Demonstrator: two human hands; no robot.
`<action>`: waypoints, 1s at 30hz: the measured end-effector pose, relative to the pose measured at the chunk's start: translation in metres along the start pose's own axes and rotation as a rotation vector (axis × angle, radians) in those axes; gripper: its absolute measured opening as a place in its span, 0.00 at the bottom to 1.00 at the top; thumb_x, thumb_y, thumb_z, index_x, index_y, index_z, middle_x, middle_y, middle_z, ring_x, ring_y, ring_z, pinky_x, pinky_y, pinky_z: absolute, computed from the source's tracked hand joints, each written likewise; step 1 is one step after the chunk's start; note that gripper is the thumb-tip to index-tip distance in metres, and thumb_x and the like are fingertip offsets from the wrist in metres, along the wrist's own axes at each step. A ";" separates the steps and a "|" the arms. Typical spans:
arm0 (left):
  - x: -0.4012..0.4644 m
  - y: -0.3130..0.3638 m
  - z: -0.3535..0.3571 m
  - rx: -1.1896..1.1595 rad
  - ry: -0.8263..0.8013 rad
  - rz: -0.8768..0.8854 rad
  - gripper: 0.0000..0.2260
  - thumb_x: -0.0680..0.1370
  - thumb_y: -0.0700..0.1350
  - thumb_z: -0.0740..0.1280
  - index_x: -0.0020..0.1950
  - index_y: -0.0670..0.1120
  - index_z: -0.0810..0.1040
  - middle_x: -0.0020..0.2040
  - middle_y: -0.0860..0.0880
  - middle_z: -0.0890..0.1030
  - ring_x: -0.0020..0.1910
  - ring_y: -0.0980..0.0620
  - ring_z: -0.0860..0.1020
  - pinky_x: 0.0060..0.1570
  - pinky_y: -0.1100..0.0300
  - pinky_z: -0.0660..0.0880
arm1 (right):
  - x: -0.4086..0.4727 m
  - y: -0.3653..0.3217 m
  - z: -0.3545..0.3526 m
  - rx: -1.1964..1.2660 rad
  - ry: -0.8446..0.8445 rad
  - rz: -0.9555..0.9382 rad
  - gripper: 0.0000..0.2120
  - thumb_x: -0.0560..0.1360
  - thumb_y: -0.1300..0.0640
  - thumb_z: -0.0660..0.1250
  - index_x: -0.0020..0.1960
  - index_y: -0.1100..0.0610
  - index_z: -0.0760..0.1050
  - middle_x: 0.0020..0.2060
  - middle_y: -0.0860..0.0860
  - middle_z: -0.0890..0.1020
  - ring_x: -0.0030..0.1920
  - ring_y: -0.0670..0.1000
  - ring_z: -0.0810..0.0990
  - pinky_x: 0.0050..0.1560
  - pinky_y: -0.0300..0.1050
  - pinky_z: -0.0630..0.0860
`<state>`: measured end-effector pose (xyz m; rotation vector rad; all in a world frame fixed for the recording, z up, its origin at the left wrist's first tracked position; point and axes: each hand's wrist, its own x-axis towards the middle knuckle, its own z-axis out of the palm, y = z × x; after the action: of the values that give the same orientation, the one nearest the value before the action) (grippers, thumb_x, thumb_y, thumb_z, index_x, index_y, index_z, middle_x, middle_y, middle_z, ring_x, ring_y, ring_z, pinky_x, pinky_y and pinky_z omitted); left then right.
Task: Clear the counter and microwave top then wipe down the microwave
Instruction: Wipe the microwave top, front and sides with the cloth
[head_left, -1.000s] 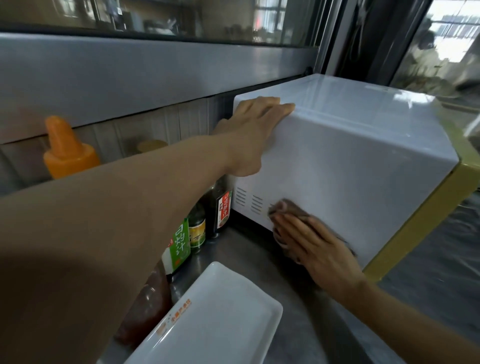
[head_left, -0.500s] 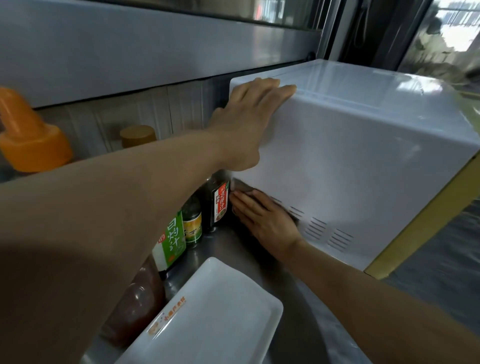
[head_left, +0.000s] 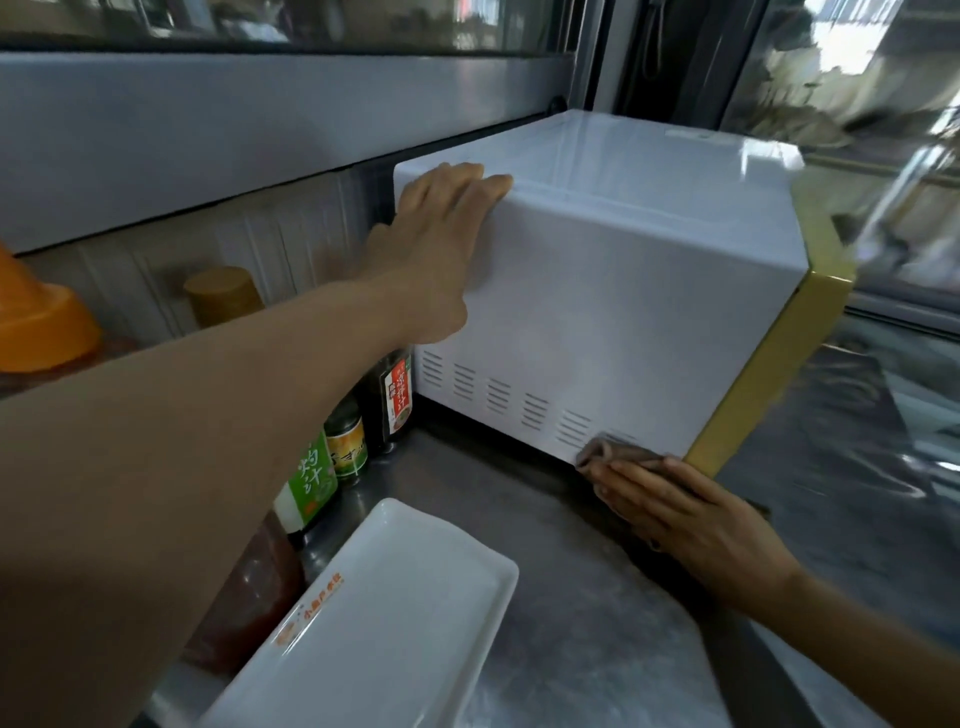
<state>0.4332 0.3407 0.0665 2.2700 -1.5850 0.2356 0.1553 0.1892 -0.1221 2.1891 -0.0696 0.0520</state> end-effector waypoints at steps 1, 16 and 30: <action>0.000 0.002 0.004 -0.013 0.028 -0.002 0.46 0.66 0.33 0.71 0.76 0.52 0.50 0.77 0.50 0.49 0.76 0.46 0.46 0.65 0.35 0.64 | 0.000 0.000 -0.001 0.016 -0.001 -0.011 0.33 0.73 0.60 0.53 0.76 0.58 0.47 0.77 0.53 0.44 0.77 0.53 0.41 0.75 0.54 0.33; -0.010 0.068 0.034 0.119 0.273 0.114 0.41 0.64 0.37 0.71 0.73 0.50 0.58 0.74 0.48 0.60 0.74 0.46 0.57 0.61 0.43 0.64 | 0.044 -0.008 -0.020 0.117 0.035 0.006 0.27 0.80 0.52 0.48 0.75 0.57 0.41 0.73 0.52 0.37 0.73 0.52 0.35 0.69 0.56 0.24; -0.010 0.075 0.025 0.039 0.160 0.066 0.40 0.65 0.35 0.71 0.74 0.48 0.57 0.74 0.46 0.57 0.74 0.45 0.54 0.57 0.45 0.69 | -0.068 0.000 -0.034 0.455 0.073 0.335 0.24 0.68 0.59 0.66 0.64 0.55 0.76 0.70 0.49 0.69 0.72 0.53 0.60 0.73 0.53 0.59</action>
<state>0.3579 0.3170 0.0547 2.1692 -1.5862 0.4578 0.0868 0.2193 -0.1062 2.6037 -0.4182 0.3684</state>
